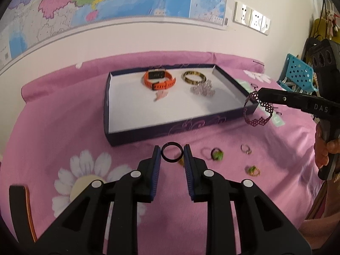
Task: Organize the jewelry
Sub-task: 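Carry the black ring with the left tool while the right tool carries the purple bracelet over the box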
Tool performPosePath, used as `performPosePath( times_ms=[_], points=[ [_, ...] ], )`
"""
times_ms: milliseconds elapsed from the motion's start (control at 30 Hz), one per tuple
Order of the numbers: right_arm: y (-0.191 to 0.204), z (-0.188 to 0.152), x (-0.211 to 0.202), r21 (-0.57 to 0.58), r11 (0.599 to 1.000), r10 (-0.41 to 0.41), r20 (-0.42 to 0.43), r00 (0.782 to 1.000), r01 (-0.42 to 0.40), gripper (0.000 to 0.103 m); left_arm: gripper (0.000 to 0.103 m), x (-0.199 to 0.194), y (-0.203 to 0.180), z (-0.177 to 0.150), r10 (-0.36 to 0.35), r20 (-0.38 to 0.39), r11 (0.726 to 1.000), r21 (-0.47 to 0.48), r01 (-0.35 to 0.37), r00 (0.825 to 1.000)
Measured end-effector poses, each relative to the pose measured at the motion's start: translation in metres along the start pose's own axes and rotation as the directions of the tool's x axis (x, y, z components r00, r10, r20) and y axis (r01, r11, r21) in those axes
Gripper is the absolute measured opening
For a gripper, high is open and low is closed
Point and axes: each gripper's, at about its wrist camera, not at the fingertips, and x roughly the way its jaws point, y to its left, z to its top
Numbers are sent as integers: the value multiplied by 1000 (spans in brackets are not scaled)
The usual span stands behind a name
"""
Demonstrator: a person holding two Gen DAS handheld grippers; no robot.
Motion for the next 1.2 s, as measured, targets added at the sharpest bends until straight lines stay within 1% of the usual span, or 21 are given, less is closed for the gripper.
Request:
performPosePath(
  times_ms=[200, 533, 733, 1200],
  points=[
    [0, 13, 2, -10, 1000, 5, 15, 1000, -4, 1, 22, 3, 0, 16, -5, 21, 1000, 4, 5, 1000],
    [-6, 37, 13, -21, 1000, -6, 26, 1000, 6, 1, 22, 18, 4, 36, -1, 26, 1000, -1, 1, 1000],
    [-9, 47, 27, -19, 1000, -4, 12, 1000, 4, 1, 22, 26, 6, 45, 5, 24, 1000, -4, -5, 1000],
    [-18, 53, 59, 4, 1000, 7, -28, 1000, -7, 1, 22, 52, 12, 59, 21, -8, 1000, -12, -21, 1000]
  ],
)
